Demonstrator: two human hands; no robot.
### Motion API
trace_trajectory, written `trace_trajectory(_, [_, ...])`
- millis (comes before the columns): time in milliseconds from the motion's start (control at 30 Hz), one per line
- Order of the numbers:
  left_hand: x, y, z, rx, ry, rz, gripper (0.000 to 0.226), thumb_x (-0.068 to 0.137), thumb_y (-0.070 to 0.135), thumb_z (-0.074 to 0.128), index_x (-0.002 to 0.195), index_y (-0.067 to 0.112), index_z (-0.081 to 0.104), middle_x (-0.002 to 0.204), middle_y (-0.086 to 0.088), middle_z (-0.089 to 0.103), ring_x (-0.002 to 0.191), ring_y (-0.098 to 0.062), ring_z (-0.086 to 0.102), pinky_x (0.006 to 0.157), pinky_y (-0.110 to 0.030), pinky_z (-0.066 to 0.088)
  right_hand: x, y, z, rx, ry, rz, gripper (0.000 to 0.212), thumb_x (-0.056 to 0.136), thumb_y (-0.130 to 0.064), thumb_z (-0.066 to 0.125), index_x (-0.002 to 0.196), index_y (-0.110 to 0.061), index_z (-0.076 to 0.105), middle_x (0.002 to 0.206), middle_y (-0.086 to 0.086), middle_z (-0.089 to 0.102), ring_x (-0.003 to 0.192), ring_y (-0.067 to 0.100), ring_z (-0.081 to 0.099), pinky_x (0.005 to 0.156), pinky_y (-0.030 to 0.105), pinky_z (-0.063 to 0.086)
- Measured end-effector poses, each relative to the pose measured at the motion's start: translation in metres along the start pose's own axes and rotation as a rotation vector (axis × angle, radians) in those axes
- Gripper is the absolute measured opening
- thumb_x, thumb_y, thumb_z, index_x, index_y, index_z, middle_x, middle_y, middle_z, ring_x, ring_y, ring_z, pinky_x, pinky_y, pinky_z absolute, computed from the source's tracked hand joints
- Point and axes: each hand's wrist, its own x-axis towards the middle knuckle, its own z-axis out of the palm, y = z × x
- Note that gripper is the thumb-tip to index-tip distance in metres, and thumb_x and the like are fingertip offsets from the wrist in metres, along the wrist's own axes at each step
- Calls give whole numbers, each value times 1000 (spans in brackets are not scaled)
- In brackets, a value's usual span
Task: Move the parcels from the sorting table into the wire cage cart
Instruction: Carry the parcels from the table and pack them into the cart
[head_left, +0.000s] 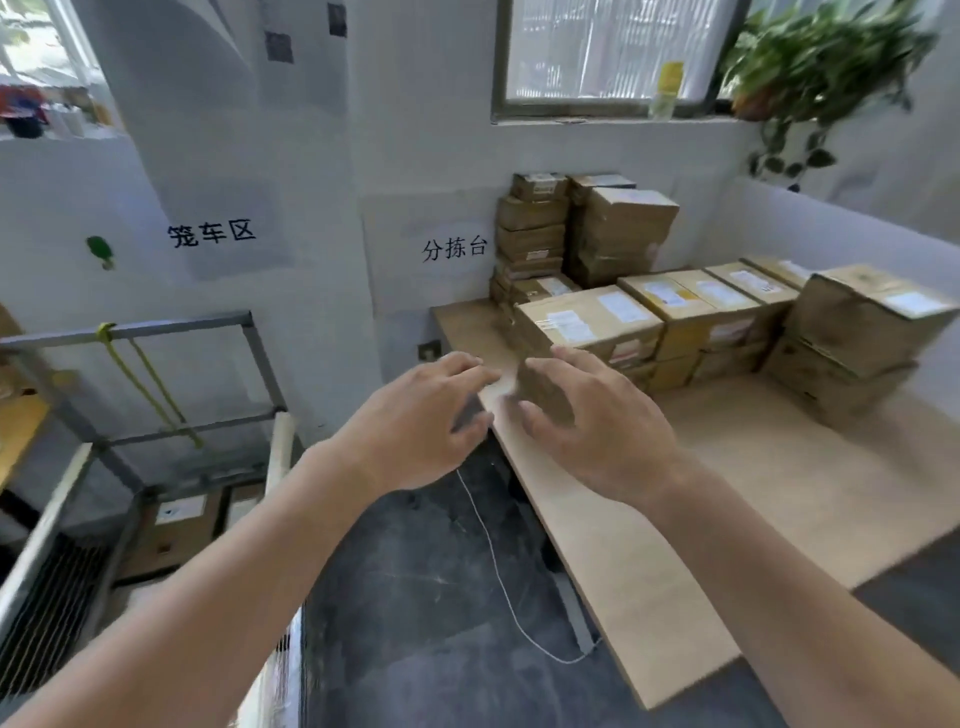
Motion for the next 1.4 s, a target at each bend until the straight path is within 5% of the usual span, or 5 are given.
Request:
trace_trajectory(467, [103,176,92,-11,-90,247,48,105,41,52,151,32,43,152,7,44,128,-19,55,97,-41,54,-88,179,-73,-35,24,187,57,100,-55,54,153,-35,46,165,-6,34,137,16,50,107,35,42])
trace_trajectory(567, [129,219,122,-29,-76,239,48,105,40,54,151,34,43,152,8,44,128,-18,55,97,-37,54,-98,236,-88,-54,10,176,58,100,-56,52,154,-36,44,165,-7,34,145,15,41,108,35,42])
trace_trajectory(733, [167,284,168,-55,-107,199,51,104,43,52,153,35,41,154,11,42,126,-17,56,97,-35,53,-113,320,-113,-45,-26,194,60,100,-59,50,155,-37,42,165,-6,34,130,17,55,103,35,45])
trace_trajectory(833, [190,316,190,-45,-127,180,54,104,46,50,155,33,41,157,12,39,132,-17,52,101,-37,52,-118,366,-125,-44,-25,217,61,100,-60,49,156,-36,41,165,-5,34,143,18,44,106,39,47])
trace_trajectory(1400, [385,367,266,-33,-187,288,54,104,43,52,156,31,41,160,5,37,132,-20,54,100,-38,54,-48,552,-151,-71,-16,392,62,99,-61,48,154,-32,44,164,-4,37,148,18,37,115,41,42])
